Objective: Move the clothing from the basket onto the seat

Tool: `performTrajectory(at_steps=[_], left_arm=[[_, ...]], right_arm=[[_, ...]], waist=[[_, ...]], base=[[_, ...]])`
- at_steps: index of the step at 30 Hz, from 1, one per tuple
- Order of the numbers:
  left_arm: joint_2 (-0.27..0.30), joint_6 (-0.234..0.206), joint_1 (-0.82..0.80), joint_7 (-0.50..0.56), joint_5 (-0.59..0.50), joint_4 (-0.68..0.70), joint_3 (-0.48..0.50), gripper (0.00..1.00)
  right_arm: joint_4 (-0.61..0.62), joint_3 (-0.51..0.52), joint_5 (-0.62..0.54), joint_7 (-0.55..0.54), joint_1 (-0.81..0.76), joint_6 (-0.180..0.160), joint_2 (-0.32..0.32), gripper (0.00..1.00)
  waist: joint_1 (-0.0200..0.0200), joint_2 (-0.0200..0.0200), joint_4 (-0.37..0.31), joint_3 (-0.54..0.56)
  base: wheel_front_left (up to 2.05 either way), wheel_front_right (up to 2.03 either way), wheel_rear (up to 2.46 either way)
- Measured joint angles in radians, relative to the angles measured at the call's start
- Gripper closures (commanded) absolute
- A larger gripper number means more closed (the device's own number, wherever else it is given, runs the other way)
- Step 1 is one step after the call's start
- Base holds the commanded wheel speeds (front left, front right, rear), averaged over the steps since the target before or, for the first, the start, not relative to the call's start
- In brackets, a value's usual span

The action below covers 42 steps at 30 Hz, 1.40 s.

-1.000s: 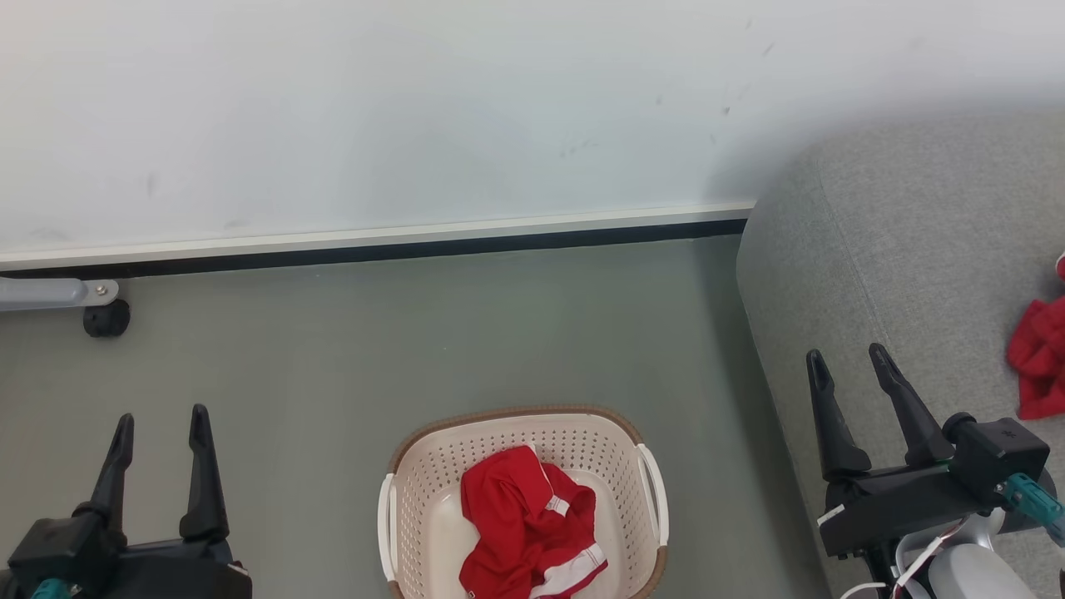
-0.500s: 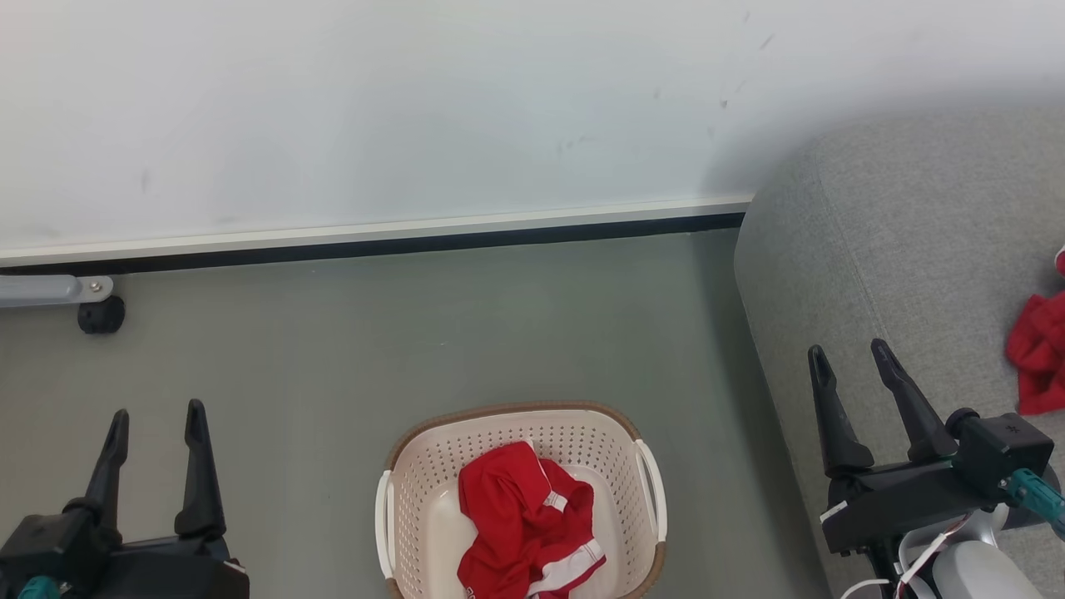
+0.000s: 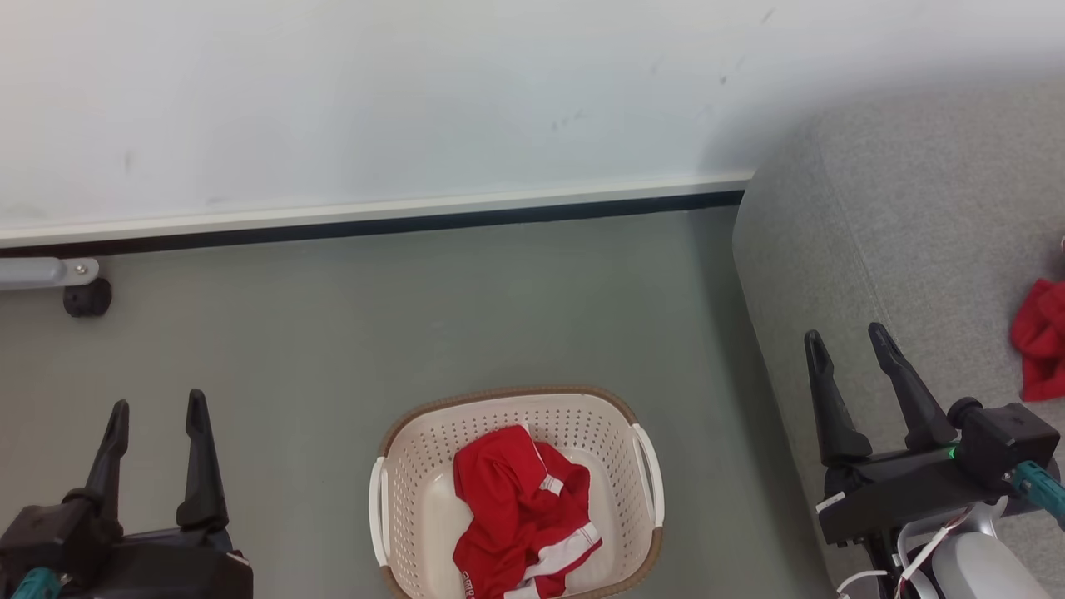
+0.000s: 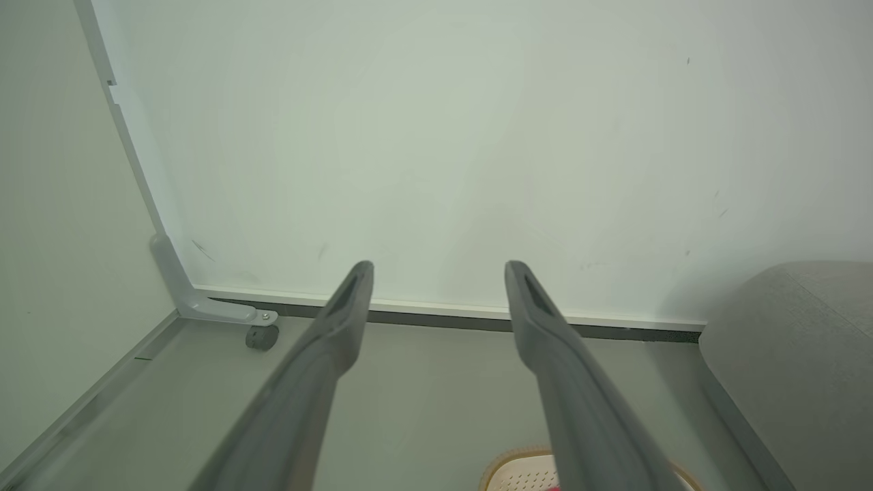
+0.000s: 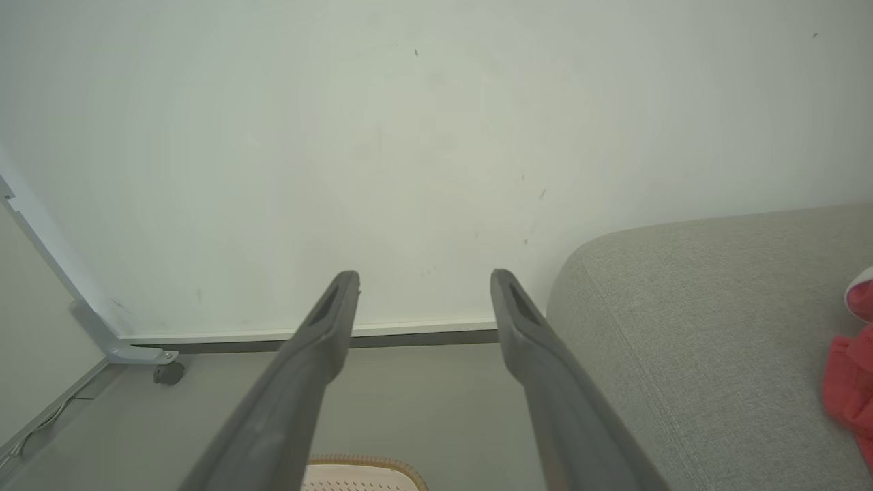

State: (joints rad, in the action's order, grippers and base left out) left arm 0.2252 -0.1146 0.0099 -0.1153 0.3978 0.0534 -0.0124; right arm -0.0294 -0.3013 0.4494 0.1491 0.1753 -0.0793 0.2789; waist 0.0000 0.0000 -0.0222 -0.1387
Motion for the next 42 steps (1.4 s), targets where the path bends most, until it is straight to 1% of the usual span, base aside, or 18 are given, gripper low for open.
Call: performTrajectory(at_steps=[7,13,24,36,39,41,42], left_arm=[[-0.010,-0.001,-0.008,0.019,-0.024,0.010,-0.008,0.00],[-0.018,-0.001,-0.060,0.041,-0.037,0.007,-0.037,0.00],[-0.039,0.002,-0.189,0.080,-0.056,-0.085,-0.110,0.00],[-0.041,0.054,-0.331,0.133,-0.084,-0.236,-0.178,0.00],[-0.042,0.064,-0.377,0.150,-0.093,-0.286,-0.199,0.00],[-0.044,0.071,-0.388,0.151,-0.093,-0.300,-0.200,0.00],[-0.044,0.081,-0.410,0.165,-0.094,-0.339,-0.207,0.00]], right_arm=[[0.043,-0.003,-0.001,-0.007,0.024,-0.001,-0.001,0.00],[0.088,-0.003,-0.011,-0.008,0.055,-0.003,-0.003,0.00],[0.149,-0.007,-0.019,-0.017,0.167,-0.006,-0.016,0.00],[0.179,-0.022,-0.028,-0.016,0.279,-0.006,-0.053,0.00],[0.177,-0.025,-0.028,-0.012,0.306,-0.004,-0.063,0.00],[0.176,-0.026,-0.028,-0.006,0.314,-0.004,-0.067,0.00],[0.171,-0.039,-0.028,-0.002,0.341,0.000,-0.085,0.00]], waist=[[0.0000,0.0000,-0.009,-0.045],[0.0001,0.0001,-0.019,-0.101],[0.0002,0.0001,-0.048,-0.235],[0.0003,0.0001,-0.108,-0.392],[0.0003,0.0002,-0.134,-0.437],[0.0003,0.0002,-0.140,-0.448],[0.0002,0.0001,-0.161,-0.476]], base=[[0.00,0.00,0.00],[0.00,0.00,0.00],[0.00,0.00,0.00],[0.00,0.00,0.00],[0.00,0.00,0.00],[0.00,0.00,0.00],[0.00,0.00,0.00]])
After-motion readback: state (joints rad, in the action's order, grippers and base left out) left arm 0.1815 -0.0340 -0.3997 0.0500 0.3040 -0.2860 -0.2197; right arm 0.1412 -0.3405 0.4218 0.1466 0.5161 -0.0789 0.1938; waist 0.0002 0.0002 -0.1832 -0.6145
